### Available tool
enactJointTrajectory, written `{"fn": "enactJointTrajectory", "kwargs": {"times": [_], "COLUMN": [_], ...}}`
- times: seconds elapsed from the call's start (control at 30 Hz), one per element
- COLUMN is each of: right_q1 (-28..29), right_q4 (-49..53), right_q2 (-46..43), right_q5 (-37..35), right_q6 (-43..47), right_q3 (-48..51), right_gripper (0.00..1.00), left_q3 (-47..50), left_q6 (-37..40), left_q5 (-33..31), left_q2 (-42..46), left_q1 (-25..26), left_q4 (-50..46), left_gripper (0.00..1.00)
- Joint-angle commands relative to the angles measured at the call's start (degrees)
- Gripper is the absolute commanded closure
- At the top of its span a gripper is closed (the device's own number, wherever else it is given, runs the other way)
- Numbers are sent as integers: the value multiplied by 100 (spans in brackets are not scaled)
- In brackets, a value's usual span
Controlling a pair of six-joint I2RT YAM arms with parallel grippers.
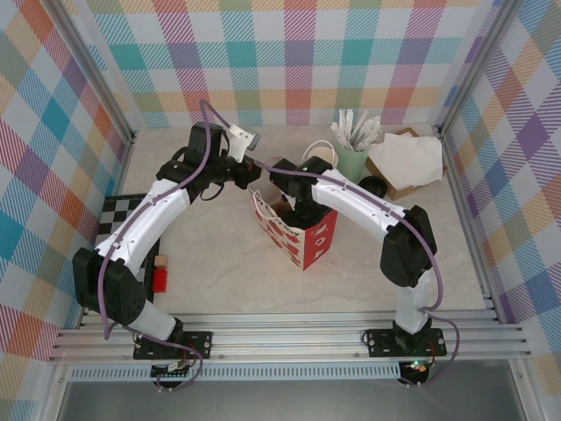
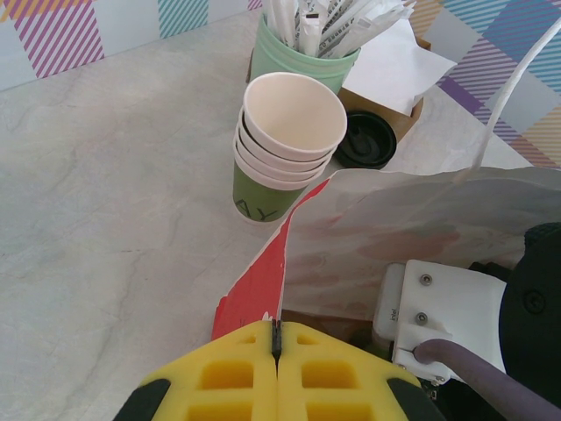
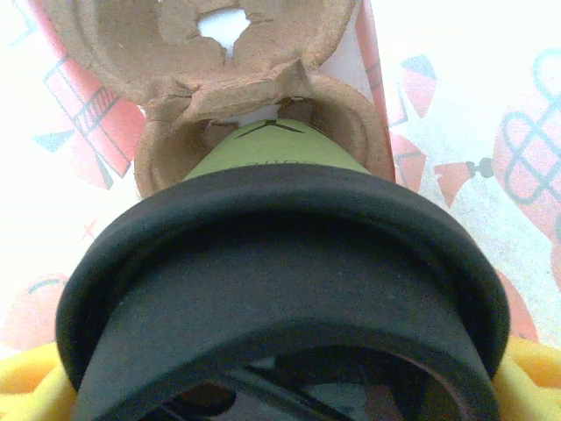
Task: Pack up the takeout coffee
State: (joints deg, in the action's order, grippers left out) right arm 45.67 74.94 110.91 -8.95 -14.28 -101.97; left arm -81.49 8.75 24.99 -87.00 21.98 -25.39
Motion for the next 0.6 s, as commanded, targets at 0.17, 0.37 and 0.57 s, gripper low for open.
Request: {"fn": "enactJointTrajectory", "kwargs": {"times": [0.17,0.37,0.57], "right_q1": [-32,-58,-83], "right_q4": [-167,-459,-717], "right_q2": [-169,-183,-183], "right_q5": [25,15,20], "right_q6": [86,123,128], "right_q3": [217,508,777], "right_gripper": [46,47,47], "left_q3": [-85,-52,-22], "left_q6": [-14,-39,-67], "left_q5": [129,129,151], "left_q2": [-28,-45,-63], "left_q1": [-38,-36,-36], "left_q4": [51,94,117], "left_gripper": [100,100,100]}}
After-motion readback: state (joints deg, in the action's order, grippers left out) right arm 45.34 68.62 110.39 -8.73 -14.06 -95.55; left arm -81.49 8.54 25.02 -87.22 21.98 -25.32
